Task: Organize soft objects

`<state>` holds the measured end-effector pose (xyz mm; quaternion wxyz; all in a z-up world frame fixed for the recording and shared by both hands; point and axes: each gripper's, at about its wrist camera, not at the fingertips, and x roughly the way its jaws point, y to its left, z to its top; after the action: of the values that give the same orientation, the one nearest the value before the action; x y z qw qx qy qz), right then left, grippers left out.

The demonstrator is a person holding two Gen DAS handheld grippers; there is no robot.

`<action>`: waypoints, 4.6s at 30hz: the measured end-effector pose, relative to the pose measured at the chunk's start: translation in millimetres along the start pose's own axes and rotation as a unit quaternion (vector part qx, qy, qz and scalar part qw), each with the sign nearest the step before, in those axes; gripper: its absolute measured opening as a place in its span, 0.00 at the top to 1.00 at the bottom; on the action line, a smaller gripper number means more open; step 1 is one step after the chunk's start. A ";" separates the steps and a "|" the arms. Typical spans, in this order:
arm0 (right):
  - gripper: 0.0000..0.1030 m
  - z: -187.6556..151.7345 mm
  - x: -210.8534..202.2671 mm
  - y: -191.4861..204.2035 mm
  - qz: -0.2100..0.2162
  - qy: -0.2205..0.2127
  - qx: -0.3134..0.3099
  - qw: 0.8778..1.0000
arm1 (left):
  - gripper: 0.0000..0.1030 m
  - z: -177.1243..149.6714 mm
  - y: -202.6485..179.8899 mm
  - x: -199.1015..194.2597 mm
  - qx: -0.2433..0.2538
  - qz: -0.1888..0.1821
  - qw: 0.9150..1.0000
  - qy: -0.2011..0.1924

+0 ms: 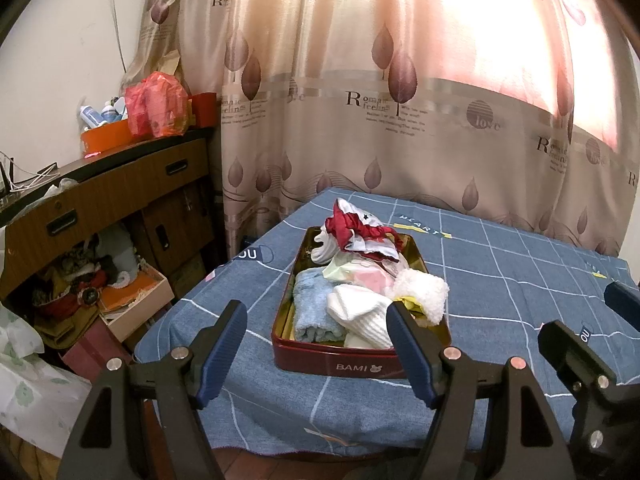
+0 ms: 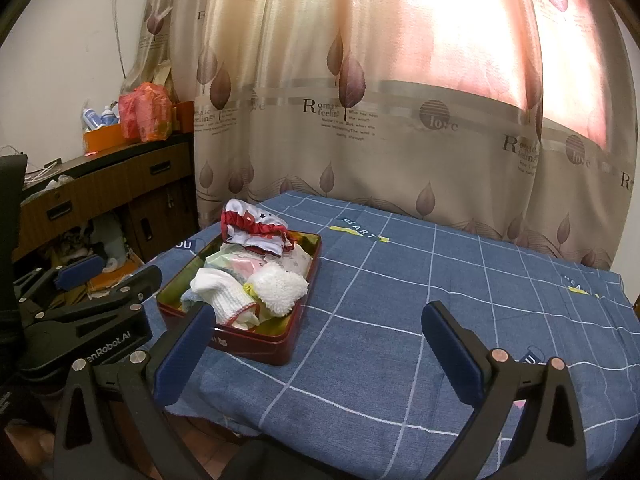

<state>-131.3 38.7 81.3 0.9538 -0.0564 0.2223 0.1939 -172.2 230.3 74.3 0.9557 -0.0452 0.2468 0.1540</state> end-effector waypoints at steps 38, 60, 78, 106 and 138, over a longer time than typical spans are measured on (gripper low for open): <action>0.01 3.3 23.9 3.5 0.012 0.014 0.018 1.000 | 0.28 -2.2 3.3 0.7 -0.005 0.003 1.000 0.004; 0.01 2.7 23.6 6.8 0.010 0.015 0.018 1.000 | 0.28 -1.7 3.8 1.3 -0.006 0.005 1.000 0.004; 0.01 3.2 24.2 7.9 0.011 0.016 0.018 1.000 | 0.28 -4.8 6.7 -0.2 -0.010 0.011 1.000 0.011; 0.01 -1.1 25.9 7.2 0.016 0.023 0.016 0.999 | 0.28 -0.7 7.1 -6.0 -0.005 0.020 1.000 0.012; 0.01 -5.0 26.3 4.2 0.018 0.028 0.012 0.999 | 0.28 -0.4 2.8 1.9 0.003 0.030 0.999 0.021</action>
<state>-113.2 50.7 65.0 0.9444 -0.0462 0.2518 0.2063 -171.7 233.5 73.0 0.9455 -0.0382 0.2681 0.1810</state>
